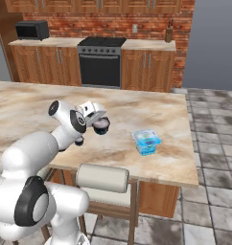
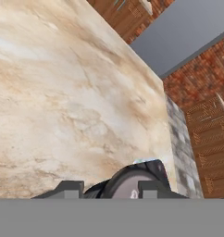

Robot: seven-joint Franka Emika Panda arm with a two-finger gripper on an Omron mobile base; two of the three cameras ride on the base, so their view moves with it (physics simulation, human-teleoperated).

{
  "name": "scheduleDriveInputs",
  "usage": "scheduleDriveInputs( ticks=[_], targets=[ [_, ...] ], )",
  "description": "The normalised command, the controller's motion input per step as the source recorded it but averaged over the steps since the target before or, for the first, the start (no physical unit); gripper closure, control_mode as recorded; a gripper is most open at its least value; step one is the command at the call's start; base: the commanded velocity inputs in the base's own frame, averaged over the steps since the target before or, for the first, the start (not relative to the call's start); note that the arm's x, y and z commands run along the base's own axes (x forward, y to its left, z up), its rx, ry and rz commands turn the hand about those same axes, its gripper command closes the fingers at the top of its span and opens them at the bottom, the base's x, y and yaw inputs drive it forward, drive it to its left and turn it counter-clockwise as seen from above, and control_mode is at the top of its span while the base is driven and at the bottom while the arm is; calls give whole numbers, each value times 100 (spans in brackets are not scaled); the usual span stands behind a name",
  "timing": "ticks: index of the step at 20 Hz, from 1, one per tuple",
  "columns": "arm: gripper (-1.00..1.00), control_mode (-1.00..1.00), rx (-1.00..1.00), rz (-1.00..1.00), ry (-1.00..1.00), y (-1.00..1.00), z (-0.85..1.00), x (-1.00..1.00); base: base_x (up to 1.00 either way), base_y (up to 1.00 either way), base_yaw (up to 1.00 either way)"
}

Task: Stack the yogurt containers by placing the smaller containers on top of the larger containers.

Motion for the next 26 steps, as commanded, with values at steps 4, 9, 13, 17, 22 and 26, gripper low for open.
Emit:
scheduleDriveInputs(
  ticks=[4, 9, 13, 17, 22, 26],
  targets=[
    [100, -100, -2, 0, 0, -30, 20, -4, 0, 0, 0],
    [100, -100, -3, 0, 0, -30, 14, 0, 0, 0, 0],
    [100, -100, -3, 0, 0, -24, 13, -4, 0, 0, 0],
    [100, -100, -2, 0, 0, -16, 11, -6, 0, 0, 0],
    [100, -100, -3, 0, 0, -11, 14, -14, 0, 0, 0],
    [100, -100, -4, -1, 0, -14, 16, -16, 0, 0, 0]
  ],
)
